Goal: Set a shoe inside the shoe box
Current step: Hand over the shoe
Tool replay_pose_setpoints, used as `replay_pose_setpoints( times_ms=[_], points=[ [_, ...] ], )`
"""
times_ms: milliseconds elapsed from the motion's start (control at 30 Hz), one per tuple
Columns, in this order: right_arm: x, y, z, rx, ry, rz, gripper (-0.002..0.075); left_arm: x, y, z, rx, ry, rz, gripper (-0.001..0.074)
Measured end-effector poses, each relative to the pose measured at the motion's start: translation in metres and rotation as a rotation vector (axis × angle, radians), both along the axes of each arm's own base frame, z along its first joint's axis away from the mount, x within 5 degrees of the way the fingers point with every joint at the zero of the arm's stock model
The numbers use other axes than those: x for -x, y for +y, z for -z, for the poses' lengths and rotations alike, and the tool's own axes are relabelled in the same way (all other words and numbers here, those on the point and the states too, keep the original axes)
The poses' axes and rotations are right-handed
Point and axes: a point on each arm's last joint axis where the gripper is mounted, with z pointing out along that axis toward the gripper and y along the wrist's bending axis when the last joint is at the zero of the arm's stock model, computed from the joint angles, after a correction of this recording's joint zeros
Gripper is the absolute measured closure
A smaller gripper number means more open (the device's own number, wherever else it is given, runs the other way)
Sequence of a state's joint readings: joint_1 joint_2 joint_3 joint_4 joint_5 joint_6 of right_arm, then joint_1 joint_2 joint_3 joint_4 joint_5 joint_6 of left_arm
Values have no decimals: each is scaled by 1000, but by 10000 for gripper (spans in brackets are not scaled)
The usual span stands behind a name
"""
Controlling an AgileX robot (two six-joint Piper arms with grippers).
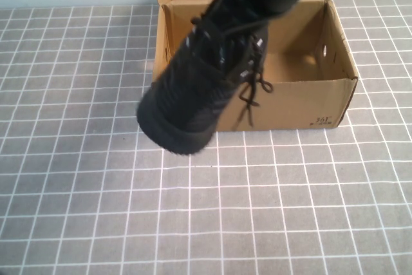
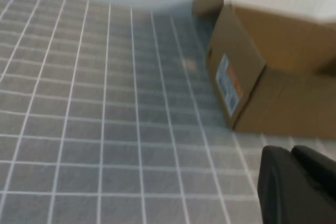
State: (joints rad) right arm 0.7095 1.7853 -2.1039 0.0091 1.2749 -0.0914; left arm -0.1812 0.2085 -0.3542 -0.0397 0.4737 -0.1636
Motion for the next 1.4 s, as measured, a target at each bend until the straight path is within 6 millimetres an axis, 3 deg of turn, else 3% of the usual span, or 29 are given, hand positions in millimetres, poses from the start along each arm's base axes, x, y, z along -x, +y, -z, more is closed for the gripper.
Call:
replay_pose_setpoints(
  times_ms=[267, 500, 700, 967, 1067, 1267, 1400],
  points=[
    [-18, 9, 7, 4, -4, 59, 727, -45, -17, -62, -286, 217, 203, 736],
    [-39, -3, 8, -15, 8, 161, 728, -103, -41, -99, -383, 151, 397, 736],
    [-68, -20, 14, -53, 29, 246, 727, -158, -77, -113, -461, 76, 574, 736],
    [-92, -31, 26, -93, 81, 289, 728, -200, -135, -122, -602, -39, 771, 717],
    [-95, -33, 29, -92, 87, 295, 728, -208, -145, -124, -628, -62, 800, 610],
    [-95, -33, 28, -94, 84, 294, 728, -217, -154, -112, -622, -34, 870, 211],
    [-94, -33, 28, -95, 85, 294, 728, -219, -161, -108, -658, -98, 959, 126]
  ],
)
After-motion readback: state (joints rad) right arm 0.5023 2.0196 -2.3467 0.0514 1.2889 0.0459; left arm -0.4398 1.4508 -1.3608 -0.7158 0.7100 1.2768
